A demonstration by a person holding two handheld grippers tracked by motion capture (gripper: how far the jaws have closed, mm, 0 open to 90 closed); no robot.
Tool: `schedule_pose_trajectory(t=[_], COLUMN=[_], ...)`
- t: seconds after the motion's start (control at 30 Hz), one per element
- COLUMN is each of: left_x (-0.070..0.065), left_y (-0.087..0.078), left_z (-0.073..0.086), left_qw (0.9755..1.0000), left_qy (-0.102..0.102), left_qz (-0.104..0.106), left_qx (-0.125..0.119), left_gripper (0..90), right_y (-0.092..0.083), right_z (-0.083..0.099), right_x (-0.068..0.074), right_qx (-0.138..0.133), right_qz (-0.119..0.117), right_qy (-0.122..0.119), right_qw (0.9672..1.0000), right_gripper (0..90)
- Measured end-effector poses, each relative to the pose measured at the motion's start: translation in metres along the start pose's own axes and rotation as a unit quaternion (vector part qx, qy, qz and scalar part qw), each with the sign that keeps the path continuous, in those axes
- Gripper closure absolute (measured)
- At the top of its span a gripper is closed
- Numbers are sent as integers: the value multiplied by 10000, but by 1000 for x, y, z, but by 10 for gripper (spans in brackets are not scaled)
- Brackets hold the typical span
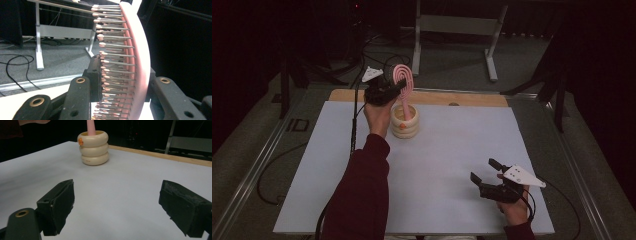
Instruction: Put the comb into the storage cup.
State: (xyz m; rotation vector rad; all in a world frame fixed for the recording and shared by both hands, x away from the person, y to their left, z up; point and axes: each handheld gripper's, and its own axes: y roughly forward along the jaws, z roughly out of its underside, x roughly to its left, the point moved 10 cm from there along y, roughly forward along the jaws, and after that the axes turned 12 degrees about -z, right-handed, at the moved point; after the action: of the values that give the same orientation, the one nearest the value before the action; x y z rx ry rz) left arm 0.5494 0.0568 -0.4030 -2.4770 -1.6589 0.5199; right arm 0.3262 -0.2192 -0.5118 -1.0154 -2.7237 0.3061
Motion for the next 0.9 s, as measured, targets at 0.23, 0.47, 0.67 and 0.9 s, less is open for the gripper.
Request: schedule_pose_trajectory(t=[0.23, 0.47, 0.67, 0.9], left_x=[-1, 7, 12, 9], left_y=[4, 6, 7, 10], left_z=[8, 17, 26, 28], left_qw=[10000, 9998, 9996, 9996], left_qy=[-16, -173, -225, -205], left_qz=[4, -37, -69, -51], left_qx=[73, 99, 164, 183], left_gripper=[647, 647, 647, 647], right_y=[0, 0, 1, 1], right_z=[0, 0, 0, 0], right_x=[0, 0, 1, 1], right_qx=[2, 3, 12, 13], right_qz=[-11, -8, -30, -34], right_qy=[-15, -18, -16, -10], right_qw=[10000, 10000, 10000, 10000], right_gripper=[133, 134, 135, 136])
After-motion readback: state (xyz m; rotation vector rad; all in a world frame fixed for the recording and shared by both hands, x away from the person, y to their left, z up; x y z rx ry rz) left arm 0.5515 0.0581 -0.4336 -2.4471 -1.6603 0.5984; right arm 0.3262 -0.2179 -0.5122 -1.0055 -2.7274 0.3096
